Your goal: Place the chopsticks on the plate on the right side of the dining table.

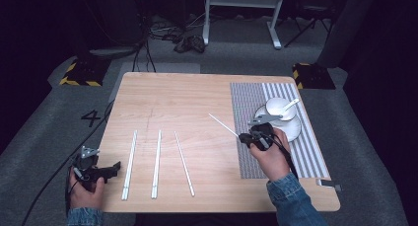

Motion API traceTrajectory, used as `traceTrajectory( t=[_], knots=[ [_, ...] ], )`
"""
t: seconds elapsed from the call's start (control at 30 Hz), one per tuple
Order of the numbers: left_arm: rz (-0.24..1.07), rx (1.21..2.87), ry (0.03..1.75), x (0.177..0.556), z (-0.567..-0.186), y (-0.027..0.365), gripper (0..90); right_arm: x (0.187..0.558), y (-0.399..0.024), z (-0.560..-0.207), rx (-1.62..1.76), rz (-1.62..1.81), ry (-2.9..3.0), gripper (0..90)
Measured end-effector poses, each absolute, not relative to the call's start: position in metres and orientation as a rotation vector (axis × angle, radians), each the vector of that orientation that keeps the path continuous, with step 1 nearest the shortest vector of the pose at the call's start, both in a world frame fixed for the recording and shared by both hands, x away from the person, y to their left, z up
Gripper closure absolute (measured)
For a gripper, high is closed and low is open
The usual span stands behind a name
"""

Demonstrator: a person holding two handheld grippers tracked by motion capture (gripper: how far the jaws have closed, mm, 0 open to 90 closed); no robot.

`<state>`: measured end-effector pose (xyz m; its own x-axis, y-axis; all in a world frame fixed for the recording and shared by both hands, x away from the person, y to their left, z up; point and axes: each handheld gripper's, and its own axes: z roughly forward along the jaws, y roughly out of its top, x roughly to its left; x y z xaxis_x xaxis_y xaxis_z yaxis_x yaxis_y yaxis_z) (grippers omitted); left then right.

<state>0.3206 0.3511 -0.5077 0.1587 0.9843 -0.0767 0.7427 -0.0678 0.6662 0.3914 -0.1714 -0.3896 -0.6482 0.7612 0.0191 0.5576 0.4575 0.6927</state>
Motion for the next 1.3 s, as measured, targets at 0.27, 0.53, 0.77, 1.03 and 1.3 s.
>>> traceTrajectory(
  t=[0.27, 0.53, 0.77, 1.03, 1.3],
  knots=[
    [0.560, 1.864, 1.634, 0.321, -0.508, 0.349, 0.0, 0.389, -0.188, -0.378, 1.141, 0.983, 2.369, 85.4],
    [0.560, 1.866, 1.633, 0.321, -0.508, 0.349, 0.0, 0.394, -0.211, -0.372, 1.170, 0.991, 2.319, 85.4],
    [0.564, 1.863, 1.634, 0.321, -0.508, 0.349, 0.1, 0.405, -0.233, -0.376, 1.202, 0.977, 2.283, 85.4],
    [0.563, 1.858, 1.638, 0.320, -0.508, 0.349, 0.1, 0.418, -0.260, -0.388, 1.234, 0.941, 2.233, 85.3],
    [0.562, 1.857, 1.640, 0.320, -0.508, 0.349, 0.2, 0.434, -0.279, -0.412, 1.258, 0.902, 2.239, 85.3]
  ],
)
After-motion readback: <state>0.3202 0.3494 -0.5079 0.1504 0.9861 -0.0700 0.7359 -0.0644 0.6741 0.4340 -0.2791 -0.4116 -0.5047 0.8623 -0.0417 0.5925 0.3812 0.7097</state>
